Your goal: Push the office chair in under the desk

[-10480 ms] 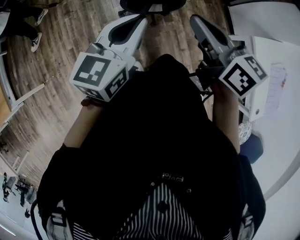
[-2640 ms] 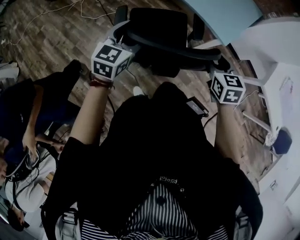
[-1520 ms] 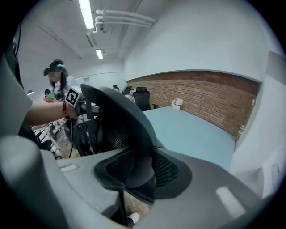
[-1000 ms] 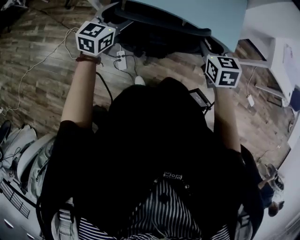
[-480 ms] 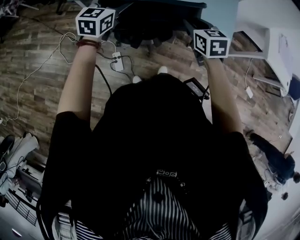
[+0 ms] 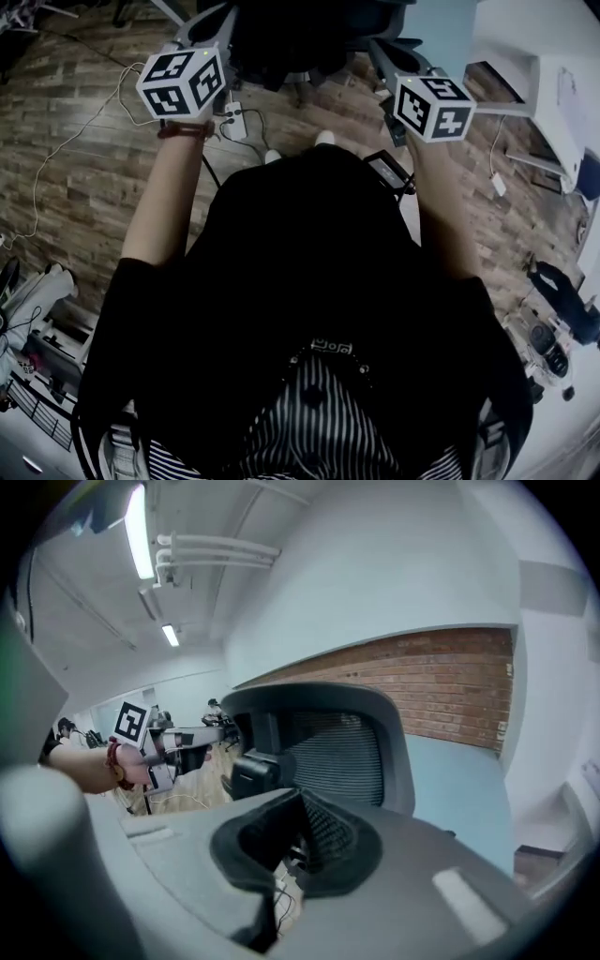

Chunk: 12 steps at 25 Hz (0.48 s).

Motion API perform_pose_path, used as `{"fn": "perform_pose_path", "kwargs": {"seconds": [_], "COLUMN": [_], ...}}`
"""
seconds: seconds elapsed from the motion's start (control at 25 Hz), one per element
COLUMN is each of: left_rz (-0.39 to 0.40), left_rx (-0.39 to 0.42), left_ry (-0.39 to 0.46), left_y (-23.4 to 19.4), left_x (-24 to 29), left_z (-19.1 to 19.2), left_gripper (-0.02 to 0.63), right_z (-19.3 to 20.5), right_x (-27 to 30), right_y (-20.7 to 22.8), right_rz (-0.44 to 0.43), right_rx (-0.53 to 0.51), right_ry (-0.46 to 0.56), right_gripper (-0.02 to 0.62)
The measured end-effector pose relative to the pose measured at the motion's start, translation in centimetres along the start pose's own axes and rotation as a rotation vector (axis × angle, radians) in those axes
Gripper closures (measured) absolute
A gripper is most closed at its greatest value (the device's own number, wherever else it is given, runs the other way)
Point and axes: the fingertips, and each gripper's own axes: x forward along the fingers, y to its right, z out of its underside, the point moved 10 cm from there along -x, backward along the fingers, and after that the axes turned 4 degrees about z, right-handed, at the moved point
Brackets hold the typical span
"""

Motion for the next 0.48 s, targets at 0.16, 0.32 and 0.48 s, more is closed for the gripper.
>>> {"fn": "perform_pose_path", "kwargs": {"seconds": [0.16,0.32,0.48], "left_rz": [0.164,0.267,0.301], "left_rx": [0.061,-0.044,-0.073], "left_ry": [0.036,-0.064,-0.106], "left_y": [5.6,8.7,11.2], "left_x": [-5.5,-8.4,-10.1], "left_z": [3.4,6.2,8.0], "left_gripper": [0.600,0.600,0.600], "right_z": [2.2,3.1,3.7], "right_x": [-2.8,-3.1,-3.6], "right_y": [-4.8,-9.1,-11.5], "right_rz": [-0.079,-0.127,-0.210], "right_rx": [-0.026,-0.035,-0.079], "right_ry": [0.020,0.032,-0.002], "right_gripper": [0.595,0.595,0.595]}}
